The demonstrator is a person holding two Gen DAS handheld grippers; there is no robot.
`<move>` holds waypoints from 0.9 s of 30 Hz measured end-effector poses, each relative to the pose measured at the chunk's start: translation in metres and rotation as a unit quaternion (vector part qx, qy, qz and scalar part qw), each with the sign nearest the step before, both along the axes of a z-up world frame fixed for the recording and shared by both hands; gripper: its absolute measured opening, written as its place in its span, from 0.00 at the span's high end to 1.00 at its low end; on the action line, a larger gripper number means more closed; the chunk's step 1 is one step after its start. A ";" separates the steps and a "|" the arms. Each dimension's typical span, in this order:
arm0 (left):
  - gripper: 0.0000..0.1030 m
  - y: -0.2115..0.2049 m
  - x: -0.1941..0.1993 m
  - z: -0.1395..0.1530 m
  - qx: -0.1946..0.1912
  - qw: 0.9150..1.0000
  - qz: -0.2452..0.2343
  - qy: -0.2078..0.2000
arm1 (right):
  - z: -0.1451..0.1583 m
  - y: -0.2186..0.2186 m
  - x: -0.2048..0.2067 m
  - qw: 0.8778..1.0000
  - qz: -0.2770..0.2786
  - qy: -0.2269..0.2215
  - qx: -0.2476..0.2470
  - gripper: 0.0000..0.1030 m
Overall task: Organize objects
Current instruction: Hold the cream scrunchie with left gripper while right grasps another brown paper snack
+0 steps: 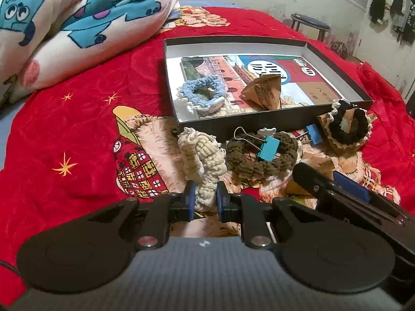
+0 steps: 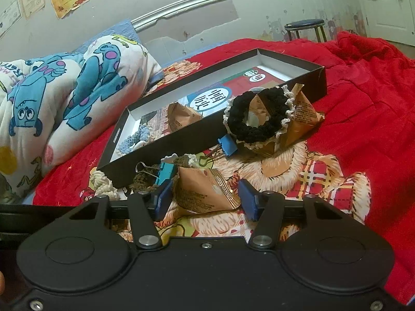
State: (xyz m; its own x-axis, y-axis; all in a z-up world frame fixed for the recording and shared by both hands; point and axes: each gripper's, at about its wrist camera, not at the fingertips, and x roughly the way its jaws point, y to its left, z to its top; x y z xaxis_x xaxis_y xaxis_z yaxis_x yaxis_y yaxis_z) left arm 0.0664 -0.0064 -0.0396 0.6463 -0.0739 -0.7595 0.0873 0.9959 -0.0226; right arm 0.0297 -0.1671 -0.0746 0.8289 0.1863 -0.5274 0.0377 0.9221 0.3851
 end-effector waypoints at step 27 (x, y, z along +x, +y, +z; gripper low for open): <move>0.82 0.006 -0.002 0.001 -0.007 1.000 0.001 0.001 | 0.006 0.002 -0.004 1.000 0.006 -0.010 -0.013 0.62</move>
State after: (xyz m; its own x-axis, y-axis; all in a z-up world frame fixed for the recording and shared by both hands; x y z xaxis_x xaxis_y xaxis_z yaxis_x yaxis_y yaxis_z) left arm 0.0640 -0.0005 -0.0381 0.6443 -0.0845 -0.7601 0.0861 0.9956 -0.0377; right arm 0.0255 -0.1647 -0.0688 0.8374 0.1824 -0.5153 0.0198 0.9320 0.3620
